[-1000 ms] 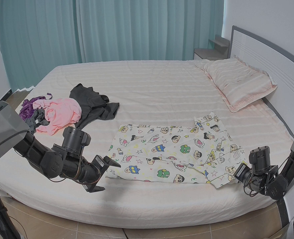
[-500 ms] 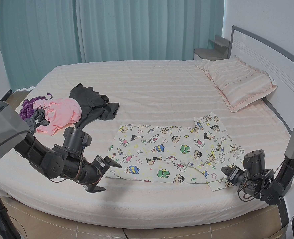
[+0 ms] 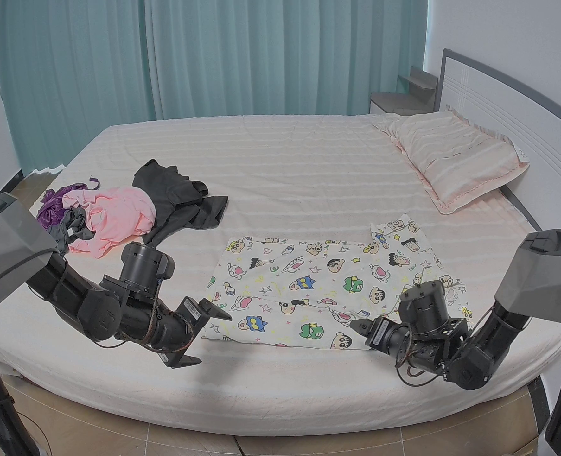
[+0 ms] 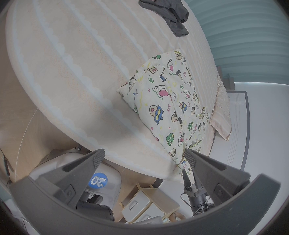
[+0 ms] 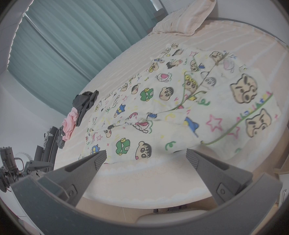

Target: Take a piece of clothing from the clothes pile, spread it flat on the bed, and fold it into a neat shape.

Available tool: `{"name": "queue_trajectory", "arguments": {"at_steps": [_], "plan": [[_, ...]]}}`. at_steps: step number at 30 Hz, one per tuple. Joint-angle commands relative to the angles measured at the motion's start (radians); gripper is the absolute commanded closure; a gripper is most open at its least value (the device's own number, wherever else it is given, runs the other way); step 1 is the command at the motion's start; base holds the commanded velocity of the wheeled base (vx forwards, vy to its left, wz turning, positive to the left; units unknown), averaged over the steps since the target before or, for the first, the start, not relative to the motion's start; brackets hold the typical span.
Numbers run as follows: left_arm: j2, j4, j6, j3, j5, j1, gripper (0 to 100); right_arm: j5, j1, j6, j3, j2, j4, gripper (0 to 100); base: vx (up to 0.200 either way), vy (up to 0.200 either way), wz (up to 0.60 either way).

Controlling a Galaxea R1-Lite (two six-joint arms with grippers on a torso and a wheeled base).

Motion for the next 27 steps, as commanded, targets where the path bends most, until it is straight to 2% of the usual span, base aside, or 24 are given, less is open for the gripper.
{"name": "queue_trajectory", "arguments": {"at_steps": [1,11,15,27], "plan": [[0.003,0.000,0.001,0.000,0.000,0.000,0,0.019,0.028,0.001,-0.114,0.111,0.051,0,0.000,0.000,0.00],[0.004,0.000,0.003,0.000,0.000,-0.006,0,0.022,-0.029,-0.005,-0.331,0.187,0.207,0,0.000,0.000,0.00],[0.004,-0.002,0.003,0.000,0.000,-0.006,0,0.022,-0.073,-0.047,-0.434,0.220,0.268,0,0.000,0.000,0.00],[0.006,0.000,0.003,0.000,0.008,-0.008,0,0.022,-0.116,-0.105,-0.580,0.269,0.337,0,0.000,0.000,0.00]]}}
